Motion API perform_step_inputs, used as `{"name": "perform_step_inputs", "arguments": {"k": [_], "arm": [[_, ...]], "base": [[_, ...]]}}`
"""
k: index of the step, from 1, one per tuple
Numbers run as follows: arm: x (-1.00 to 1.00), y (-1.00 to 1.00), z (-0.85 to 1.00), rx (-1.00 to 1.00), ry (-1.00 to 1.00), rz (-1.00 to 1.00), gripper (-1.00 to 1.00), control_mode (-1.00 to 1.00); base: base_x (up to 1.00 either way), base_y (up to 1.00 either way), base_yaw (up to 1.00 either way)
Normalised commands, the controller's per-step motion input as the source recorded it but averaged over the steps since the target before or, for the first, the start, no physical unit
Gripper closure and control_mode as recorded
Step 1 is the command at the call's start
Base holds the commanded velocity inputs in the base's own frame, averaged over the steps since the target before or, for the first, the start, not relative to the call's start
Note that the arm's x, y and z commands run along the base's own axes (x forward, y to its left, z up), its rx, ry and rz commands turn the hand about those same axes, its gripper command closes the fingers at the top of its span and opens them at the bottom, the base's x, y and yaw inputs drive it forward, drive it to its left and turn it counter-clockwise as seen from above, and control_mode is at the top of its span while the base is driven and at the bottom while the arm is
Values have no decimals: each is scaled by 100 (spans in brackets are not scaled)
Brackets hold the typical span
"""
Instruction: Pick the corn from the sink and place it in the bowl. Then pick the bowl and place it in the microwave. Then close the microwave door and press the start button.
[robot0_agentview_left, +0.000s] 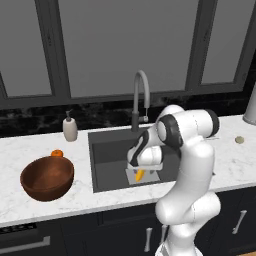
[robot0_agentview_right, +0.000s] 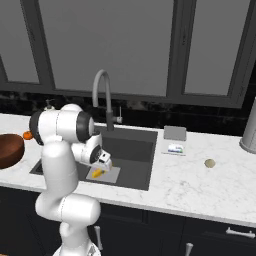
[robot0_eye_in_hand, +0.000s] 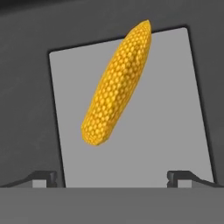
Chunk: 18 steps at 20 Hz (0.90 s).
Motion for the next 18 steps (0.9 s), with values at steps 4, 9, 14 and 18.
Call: {"name": "perform_step_inputs", "arguments": {"k": [4, 9, 14, 18], "arm": [[32, 13, -24, -1, 0, 0, -100, -100], [34, 13, -36, -3, 0, 0, -100, -100], [27, 3, -23, -1, 0, 0, -100, -100], [0, 0, -23, 0, 0, 0, -100, -100]], "base": [[0, 0, 0], [0, 0, 0], [0, 0, 0], [0, 0, 0]]}}
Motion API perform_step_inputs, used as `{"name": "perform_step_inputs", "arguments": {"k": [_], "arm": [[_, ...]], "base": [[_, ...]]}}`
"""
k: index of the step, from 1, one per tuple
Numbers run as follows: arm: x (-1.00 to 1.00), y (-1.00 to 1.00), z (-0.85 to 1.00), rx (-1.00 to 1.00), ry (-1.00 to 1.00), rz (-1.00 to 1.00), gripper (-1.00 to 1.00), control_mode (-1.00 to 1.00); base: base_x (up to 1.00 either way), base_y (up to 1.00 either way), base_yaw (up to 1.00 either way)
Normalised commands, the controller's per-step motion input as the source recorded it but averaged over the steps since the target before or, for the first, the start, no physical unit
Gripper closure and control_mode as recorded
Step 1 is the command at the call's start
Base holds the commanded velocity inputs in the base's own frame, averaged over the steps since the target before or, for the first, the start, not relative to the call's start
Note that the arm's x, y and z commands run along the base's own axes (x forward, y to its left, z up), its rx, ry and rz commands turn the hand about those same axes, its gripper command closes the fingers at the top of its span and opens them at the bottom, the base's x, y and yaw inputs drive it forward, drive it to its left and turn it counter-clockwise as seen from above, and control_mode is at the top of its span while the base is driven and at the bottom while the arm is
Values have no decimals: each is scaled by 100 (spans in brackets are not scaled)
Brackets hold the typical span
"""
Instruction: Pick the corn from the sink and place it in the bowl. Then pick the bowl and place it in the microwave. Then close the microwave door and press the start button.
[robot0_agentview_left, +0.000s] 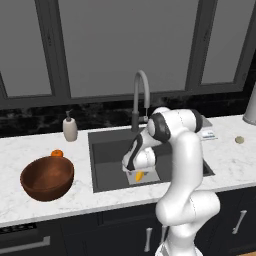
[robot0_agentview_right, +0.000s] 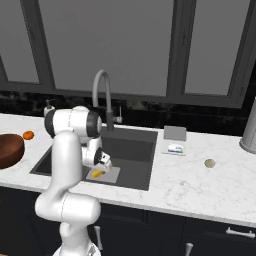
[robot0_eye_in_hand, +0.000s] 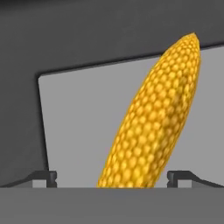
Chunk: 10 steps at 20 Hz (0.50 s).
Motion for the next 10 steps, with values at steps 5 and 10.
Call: {"name": "perform_step_inputs", "arguments": {"k": [5, 10], "arm": [[0, 0, -33, 0, 0, 0, -100, -100], [0, 0, -20, 0, 0, 0, 100, -100]], "base": [[0, 0, 0], [0, 0, 0]]}}
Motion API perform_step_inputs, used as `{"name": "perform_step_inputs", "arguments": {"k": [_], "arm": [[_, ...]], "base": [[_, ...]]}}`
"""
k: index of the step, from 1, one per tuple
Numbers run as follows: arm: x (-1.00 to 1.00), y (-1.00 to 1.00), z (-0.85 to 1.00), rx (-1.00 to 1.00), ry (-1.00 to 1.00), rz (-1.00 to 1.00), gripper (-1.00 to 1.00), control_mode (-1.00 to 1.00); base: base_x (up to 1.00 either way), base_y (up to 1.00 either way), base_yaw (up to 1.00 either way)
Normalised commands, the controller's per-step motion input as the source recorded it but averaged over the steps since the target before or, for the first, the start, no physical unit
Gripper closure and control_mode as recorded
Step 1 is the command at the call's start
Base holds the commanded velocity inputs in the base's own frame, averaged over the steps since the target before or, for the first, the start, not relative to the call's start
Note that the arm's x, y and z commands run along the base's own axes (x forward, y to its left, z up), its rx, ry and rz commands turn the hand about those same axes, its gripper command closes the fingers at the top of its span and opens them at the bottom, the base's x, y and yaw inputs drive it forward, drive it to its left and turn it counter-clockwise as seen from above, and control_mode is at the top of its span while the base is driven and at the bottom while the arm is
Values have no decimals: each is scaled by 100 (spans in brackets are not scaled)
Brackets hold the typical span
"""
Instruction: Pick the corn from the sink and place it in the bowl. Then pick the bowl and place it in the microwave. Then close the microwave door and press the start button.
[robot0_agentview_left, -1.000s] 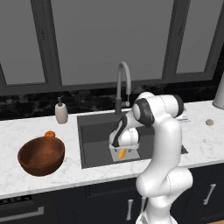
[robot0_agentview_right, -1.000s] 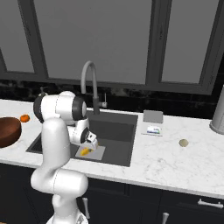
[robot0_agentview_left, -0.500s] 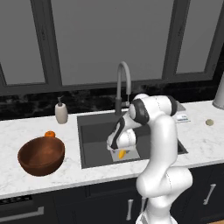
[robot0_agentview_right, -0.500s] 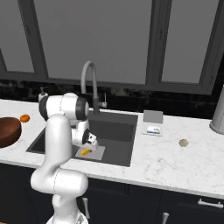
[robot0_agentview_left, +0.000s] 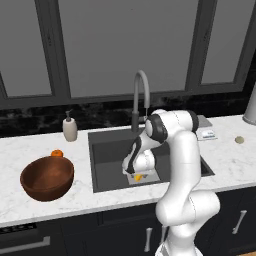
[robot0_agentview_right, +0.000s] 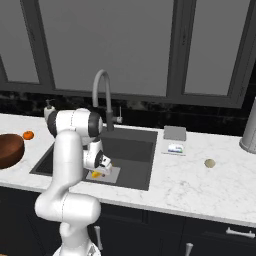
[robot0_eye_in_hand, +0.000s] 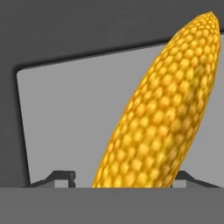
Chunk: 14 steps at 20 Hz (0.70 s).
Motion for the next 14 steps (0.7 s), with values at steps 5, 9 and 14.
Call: {"name": "perform_step_inputs", "arguments": {"k": [5, 9, 14], "arm": [[-1, 0, 0, 0, 0, 0, 100, -100], [-33, 1, 40, 0, -11, -1, 100, -100], [-43, 18, 94, 0, -6, -1, 100, -100]], "base": [[0, 0, 0], [0, 0, 0], [0, 0, 0]]}}
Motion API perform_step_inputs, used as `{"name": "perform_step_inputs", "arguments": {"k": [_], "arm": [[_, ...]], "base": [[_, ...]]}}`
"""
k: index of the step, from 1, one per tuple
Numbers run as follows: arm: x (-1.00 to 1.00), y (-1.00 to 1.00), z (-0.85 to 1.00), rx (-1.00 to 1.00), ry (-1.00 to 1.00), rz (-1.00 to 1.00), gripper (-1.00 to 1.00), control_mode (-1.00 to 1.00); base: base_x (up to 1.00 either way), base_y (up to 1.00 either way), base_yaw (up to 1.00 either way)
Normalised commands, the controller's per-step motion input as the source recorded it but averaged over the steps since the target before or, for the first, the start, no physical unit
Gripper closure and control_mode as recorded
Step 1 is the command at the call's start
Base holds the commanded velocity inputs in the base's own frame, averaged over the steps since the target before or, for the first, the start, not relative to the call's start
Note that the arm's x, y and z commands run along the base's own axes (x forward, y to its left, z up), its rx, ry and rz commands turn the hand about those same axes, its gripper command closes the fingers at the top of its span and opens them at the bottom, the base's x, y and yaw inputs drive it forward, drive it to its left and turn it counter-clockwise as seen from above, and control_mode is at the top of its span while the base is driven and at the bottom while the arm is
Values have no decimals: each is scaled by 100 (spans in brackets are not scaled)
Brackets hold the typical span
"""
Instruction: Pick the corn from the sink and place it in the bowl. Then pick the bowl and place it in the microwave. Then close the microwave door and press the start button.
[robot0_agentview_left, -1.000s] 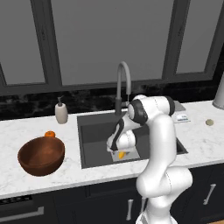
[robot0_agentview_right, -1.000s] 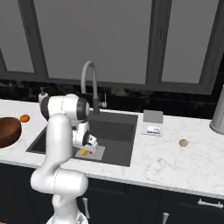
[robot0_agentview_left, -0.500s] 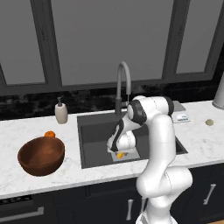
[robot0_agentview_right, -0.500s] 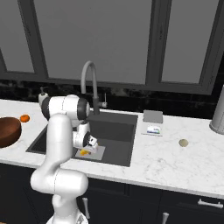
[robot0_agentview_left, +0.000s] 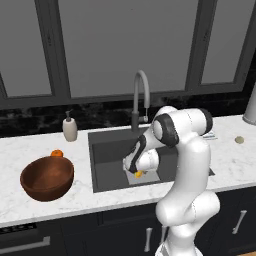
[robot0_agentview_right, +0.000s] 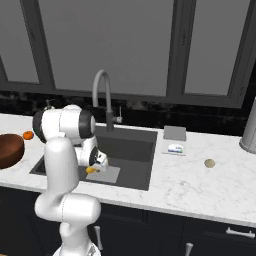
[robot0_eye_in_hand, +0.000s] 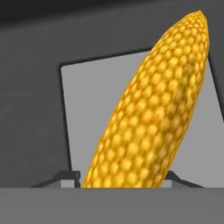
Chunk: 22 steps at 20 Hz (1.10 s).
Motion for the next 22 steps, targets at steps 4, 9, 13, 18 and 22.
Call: {"name": "perform_step_inputs", "arguments": {"k": [4, 9, 13, 18, 22], "arm": [[-33, 44, 100, 0, 0, -1, 100, -100], [-13, 55, 100, 0, -4, 0, 100, -100], [-14, 52, 100, 0, -1, 0, 100, -100], [-34, 54, 100, 0, 0, 0, 100, -100], [-36, 74, 57, 5, 1, 3, 100, -100]], "base": [[0, 0, 0], [0, 0, 0], [0, 0, 0], [0, 0, 0], [0, 0, 0]]}}
